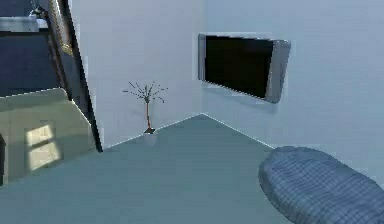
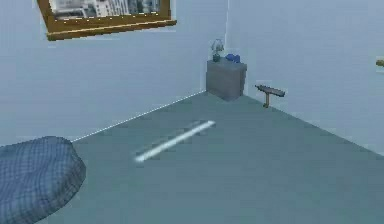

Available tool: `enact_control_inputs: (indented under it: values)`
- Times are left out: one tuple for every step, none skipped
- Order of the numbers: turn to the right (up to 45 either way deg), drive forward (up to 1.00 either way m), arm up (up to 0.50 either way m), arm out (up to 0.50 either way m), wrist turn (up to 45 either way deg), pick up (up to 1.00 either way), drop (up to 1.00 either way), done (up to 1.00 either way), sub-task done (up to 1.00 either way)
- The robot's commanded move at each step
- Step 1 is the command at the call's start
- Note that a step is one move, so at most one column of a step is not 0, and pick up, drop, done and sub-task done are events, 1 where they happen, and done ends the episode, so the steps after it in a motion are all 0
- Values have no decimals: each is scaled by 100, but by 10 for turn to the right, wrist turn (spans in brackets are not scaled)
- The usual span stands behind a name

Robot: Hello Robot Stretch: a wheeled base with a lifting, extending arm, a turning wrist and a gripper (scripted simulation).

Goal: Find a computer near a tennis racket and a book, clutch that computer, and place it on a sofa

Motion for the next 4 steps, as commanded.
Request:
enact_control_inputs:
  values:
    - [-360, 0, 0, 0, 0, 0, 0, 0, 0]
    - [0, 35, 0, 0, 0, 0, 0, 0, 0]
    - [-450, 0, 0, 0, 0, 0, 0, 0, 0]
    - [-270, 0, 0, 0, 0, 0, 0, 0, 0]
